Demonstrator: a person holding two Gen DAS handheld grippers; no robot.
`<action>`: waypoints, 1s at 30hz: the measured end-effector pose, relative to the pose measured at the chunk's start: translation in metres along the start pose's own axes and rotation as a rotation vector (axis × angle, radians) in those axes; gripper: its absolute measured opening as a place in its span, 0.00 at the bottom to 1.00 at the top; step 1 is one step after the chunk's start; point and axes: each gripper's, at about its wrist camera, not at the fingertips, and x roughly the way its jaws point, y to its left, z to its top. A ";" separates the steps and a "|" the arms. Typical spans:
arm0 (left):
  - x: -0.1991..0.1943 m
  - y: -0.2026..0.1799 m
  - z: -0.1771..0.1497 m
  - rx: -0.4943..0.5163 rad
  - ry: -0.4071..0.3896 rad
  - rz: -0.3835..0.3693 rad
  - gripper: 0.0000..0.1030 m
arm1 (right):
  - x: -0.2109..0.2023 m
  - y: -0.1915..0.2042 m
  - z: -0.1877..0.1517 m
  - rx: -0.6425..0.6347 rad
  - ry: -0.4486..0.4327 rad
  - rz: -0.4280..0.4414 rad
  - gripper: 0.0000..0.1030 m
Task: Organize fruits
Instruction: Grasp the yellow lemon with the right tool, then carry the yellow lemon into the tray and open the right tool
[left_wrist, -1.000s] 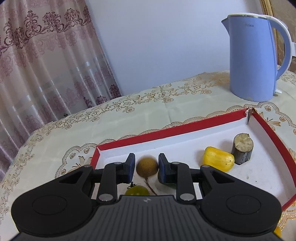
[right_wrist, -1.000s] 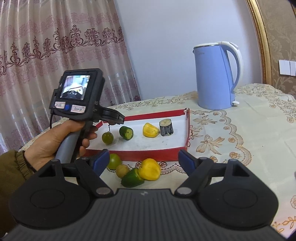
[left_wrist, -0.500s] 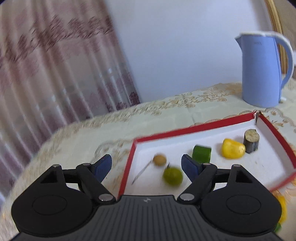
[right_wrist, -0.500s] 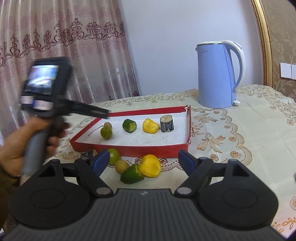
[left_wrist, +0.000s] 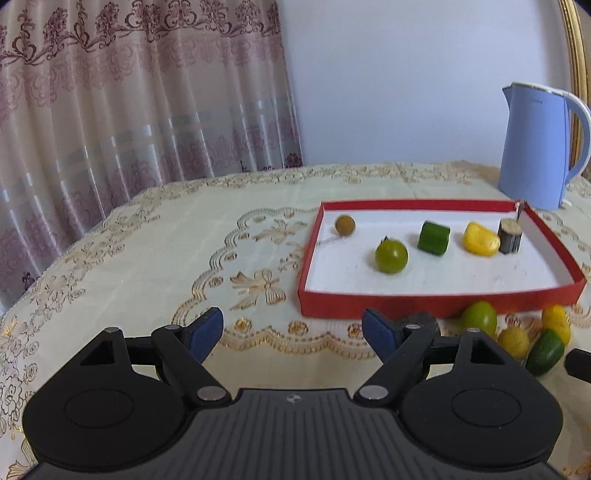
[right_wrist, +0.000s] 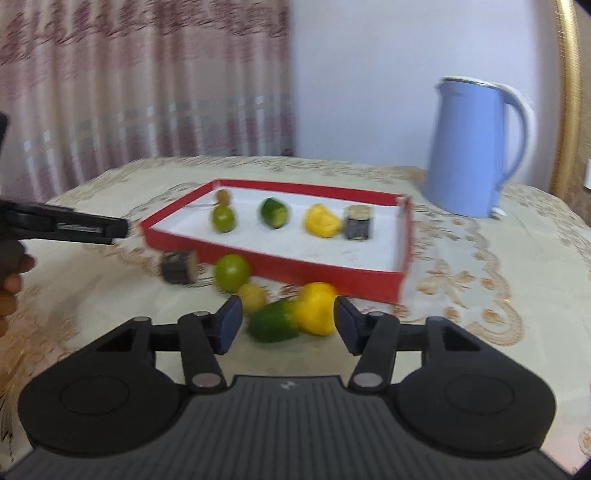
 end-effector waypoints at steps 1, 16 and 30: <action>0.001 0.001 -0.001 0.000 0.004 0.000 0.80 | 0.003 0.003 0.000 -0.015 0.008 0.009 0.48; -0.007 0.002 -0.007 0.020 -0.009 -0.021 0.80 | 0.047 -0.026 0.018 0.060 0.074 -0.110 0.37; -0.015 -0.001 -0.007 0.038 -0.018 -0.058 0.80 | 0.037 -0.043 0.004 0.042 0.106 -0.167 0.41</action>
